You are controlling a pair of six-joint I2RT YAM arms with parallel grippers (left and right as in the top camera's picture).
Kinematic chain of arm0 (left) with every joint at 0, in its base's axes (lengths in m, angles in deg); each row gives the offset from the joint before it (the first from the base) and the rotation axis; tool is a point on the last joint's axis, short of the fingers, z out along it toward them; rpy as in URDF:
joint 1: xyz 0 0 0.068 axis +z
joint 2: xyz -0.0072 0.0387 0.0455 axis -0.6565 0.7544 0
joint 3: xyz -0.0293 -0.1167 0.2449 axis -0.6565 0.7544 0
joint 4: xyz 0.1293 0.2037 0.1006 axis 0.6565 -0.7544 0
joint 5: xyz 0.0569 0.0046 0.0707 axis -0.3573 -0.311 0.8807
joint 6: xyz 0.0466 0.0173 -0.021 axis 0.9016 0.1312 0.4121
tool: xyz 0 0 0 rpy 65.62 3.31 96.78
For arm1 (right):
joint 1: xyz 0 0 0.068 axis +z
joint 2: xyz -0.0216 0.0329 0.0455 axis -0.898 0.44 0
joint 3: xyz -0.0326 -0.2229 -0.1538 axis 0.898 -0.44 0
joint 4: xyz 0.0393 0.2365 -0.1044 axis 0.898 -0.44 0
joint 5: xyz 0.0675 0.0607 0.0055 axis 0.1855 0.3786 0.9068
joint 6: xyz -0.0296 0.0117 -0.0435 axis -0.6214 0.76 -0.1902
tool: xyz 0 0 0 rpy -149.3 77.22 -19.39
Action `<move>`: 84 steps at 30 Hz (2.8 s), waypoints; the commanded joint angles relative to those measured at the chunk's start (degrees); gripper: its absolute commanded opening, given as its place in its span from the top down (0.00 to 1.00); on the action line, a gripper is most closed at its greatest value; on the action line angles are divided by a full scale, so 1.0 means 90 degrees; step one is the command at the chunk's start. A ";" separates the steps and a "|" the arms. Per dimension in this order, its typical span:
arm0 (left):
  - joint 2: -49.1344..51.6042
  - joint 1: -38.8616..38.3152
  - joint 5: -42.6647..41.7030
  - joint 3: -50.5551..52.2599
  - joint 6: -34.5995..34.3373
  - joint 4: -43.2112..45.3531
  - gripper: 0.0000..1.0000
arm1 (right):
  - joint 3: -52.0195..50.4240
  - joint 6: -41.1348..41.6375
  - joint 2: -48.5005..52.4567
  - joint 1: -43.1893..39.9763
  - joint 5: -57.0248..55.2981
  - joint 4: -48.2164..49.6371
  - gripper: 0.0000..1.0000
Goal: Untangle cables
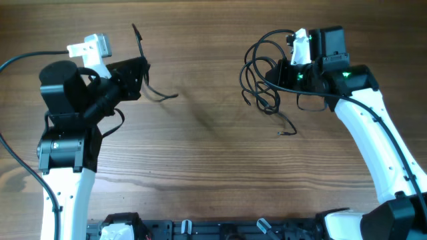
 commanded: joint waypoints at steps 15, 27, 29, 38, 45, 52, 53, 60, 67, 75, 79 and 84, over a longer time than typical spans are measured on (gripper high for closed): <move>0.2025 -0.1287 0.0364 -0.0051 -0.0663 -0.1379 0.24 | 0.0097 0.0017 0.0189 0.0231 0.0100 -0.0073 0.92; 0.0593 -0.0223 0.0391 -0.0185 -0.0425 -0.1562 0.00 | 0.0100 -0.0342 0.0189 0.0690 0.0194 -0.0279 0.34; 0.0440 0.0466 0.0396 -0.0185 -0.0423 -0.1911 0.00 | 0.0100 -0.0396 0.0228 0.1464 0.0019 -0.0223 0.32; 0.1209 0.2089 0.0867 -0.0182 0.0199 -0.2664 0.00 | 0.0100 -0.2030 0.1819 0.3721 0.1076 0.1321 0.28; 0.1683 0.2319 0.0845 -0.0182 0.0253 -0.2735 0.01 | 0.0100 -0.1972 0.2929 0.4852 0.0857 0.2827 0.17; 0.1683 0.2691 0.0848 -0.0182 0.0418 -0.2786 0.00 | 0.0100 -0.1792 0.3410 0.4884 0.0675 0.3534 0.21; 0.1683 0.2691 0.0845 -0.0182 0.0418 -0.2783 0.00 | 0.0100 -0.1722 0.3419 0.4884 0.0627 0.3577 0.25; 0.1683 0.2691 0.0848 -0.0182 0.0415 -0.2783 0.00 | 0.0100 -0.1260 0.3886 0.4884 0.0503 0.3653 0.66; 0.1683 0.2691 0.0867 -0.0182 0.0415 -0.2783 0.00 | 0.0126 0.0223 0.2361 0.4116 0.0279 0.3827 0.95; 0.1683 0.2688 0.0867 -0.0182 0.0415 -0.2786 0.00 | 0.0136 0.2035 -0.1746 0.2023 0.0580 0.4915 0.96; 0.1683 0.2611 0.0816 -0.0182 0.0413 -0.2960 0.00 | 0.0136 0.1972 -0.2353 0.0525 0.0386 0.4590 0.96; 0.1683 0.1396 0.0767 -0.0160 0.0389 -0.3002 0.03 | 0.0136 0.1030 -0.1710 -0.1209 -0.0665 0.2463 0.95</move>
